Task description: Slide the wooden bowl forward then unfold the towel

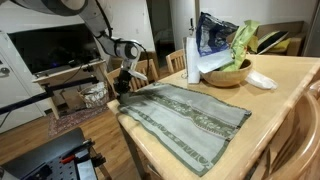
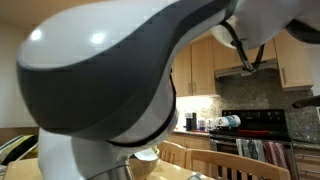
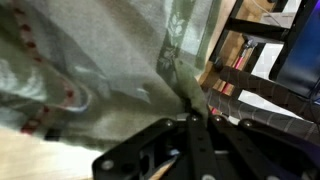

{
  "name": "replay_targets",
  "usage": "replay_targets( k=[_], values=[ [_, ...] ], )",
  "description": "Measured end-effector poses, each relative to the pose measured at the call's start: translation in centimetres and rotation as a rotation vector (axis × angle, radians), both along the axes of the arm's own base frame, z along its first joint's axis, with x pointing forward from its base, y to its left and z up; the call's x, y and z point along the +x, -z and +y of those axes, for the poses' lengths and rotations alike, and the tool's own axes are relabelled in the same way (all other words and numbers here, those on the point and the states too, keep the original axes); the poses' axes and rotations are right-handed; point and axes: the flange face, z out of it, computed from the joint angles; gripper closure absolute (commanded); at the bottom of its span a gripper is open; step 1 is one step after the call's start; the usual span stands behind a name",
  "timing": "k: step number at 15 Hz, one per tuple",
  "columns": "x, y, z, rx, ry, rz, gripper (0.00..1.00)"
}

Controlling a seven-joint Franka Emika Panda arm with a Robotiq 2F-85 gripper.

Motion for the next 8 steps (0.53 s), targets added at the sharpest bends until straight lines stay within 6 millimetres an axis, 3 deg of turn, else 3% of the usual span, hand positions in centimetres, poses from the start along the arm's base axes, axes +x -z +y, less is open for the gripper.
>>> replay_targets(
  k=[3, 4, 5, 8],
  values=[
    [-0.21, -0.01, 0.32, 0.007, -0.014, 0.001, 0.99],
    [-0.25, -0.02, 0.38, 0.007, -0.016, 0.001, 0.71],
    [-0.27, -0.02, 0.42, 0.008, -0.016, 0.002, 0.71],
    [-0.35, -0.02, 0.52, 0.008, -0.018, 0.002, 0.50]
  ],
)
